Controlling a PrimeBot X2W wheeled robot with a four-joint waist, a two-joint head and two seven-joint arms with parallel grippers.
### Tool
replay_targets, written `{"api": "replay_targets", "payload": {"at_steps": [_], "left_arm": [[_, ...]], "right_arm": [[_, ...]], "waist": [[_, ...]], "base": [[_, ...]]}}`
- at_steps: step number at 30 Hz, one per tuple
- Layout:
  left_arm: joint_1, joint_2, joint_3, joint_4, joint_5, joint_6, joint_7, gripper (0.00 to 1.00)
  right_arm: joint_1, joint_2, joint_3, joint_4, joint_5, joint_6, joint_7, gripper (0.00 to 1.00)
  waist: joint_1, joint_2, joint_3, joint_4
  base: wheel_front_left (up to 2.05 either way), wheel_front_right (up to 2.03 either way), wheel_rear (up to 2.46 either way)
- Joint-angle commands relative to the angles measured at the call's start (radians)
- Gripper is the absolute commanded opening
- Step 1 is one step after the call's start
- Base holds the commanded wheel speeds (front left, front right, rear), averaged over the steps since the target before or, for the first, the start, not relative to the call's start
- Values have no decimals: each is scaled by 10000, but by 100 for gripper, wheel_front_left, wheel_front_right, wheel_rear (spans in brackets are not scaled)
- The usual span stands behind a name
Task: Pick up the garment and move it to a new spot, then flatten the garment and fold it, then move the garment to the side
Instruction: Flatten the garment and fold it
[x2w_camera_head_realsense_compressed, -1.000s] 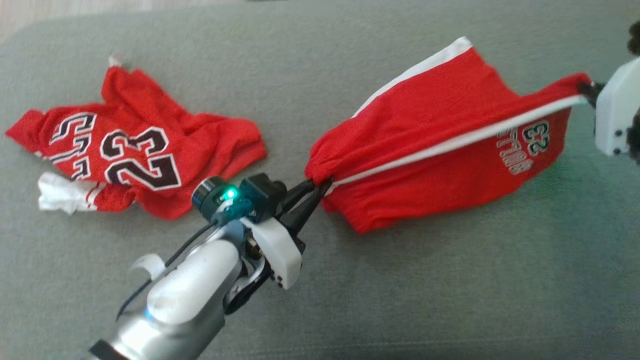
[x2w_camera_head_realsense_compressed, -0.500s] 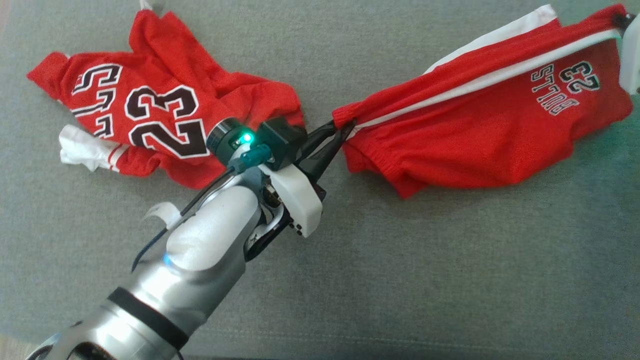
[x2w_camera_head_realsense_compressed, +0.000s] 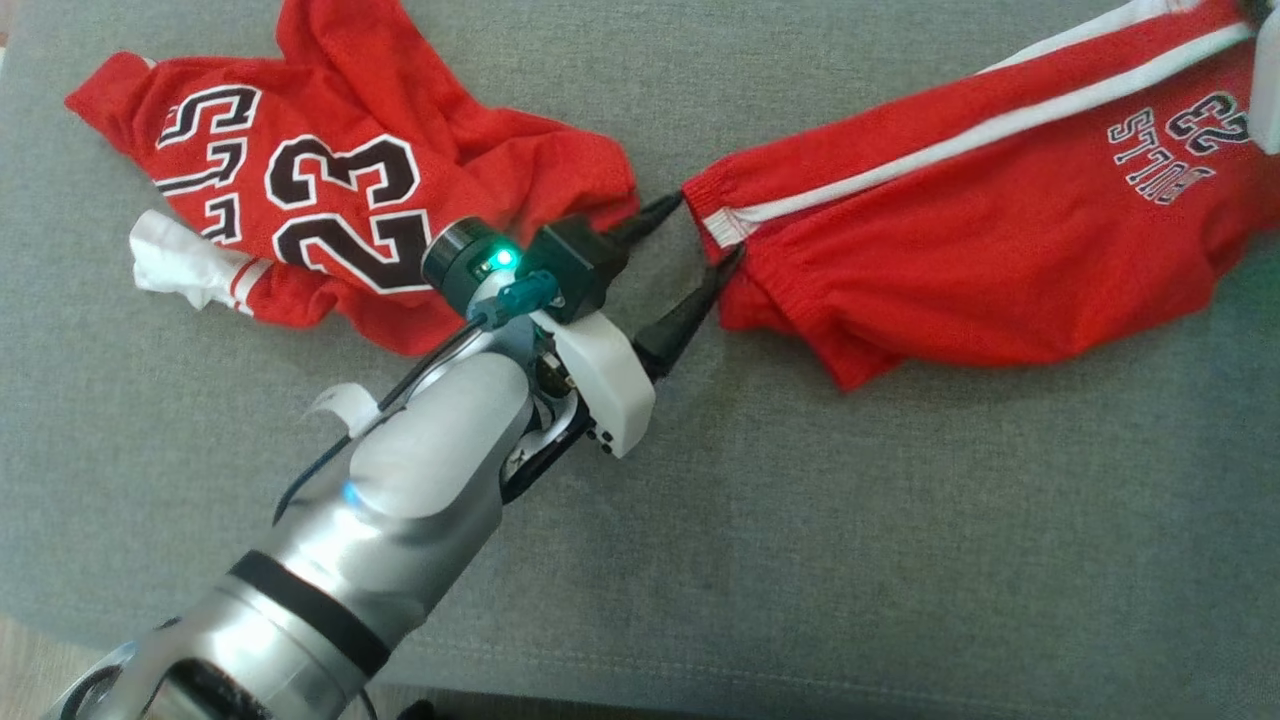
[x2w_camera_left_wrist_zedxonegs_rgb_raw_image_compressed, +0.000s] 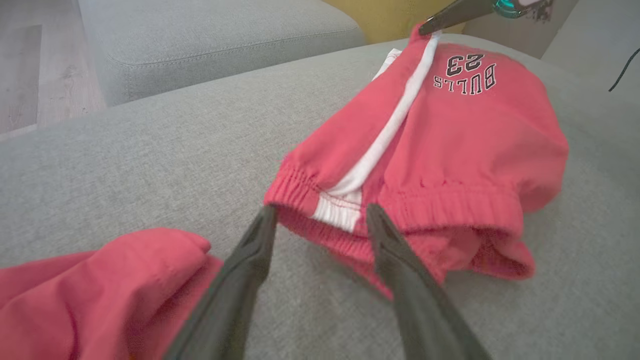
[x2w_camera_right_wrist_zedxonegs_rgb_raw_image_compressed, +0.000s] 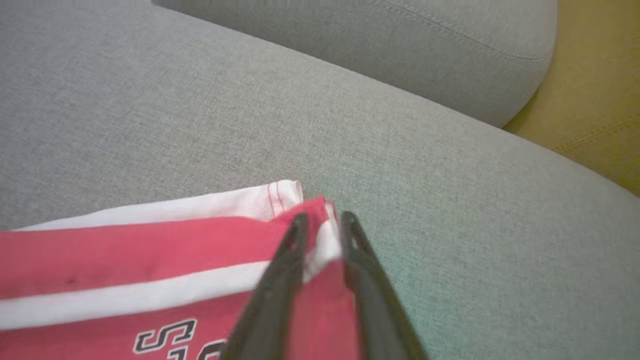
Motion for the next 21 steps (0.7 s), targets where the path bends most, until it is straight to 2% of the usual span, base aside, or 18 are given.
{"api": "replay_targets", "payload": {"at_steps": [1,11,16,21], "left_arm": [[-416,131,316,-141,101,-18,-97,100],[-276,255,657,233,183,96,-131,100],[257,424,1303,23,98,460,-133,100],[1227,628,2550,-893,-51,972,-134,100]], "right_arm": [[-305,41,58,-182,-5,-9,-276,100],[-510,388,279,311,359,-9,-3271,100],[-59,776,-146,552,923,-9,-4848,100],[1077,1389,-644,491,1437,-9,-6401,100]], "waist": [[-1,0,5,-24],[-1,0,-511,-334],[-1,0,-1208,-567],[-1,0,-2047,-911]], "base": [[0,0,0],[0,0,0],[0,0,0],[0,0,0]]}}
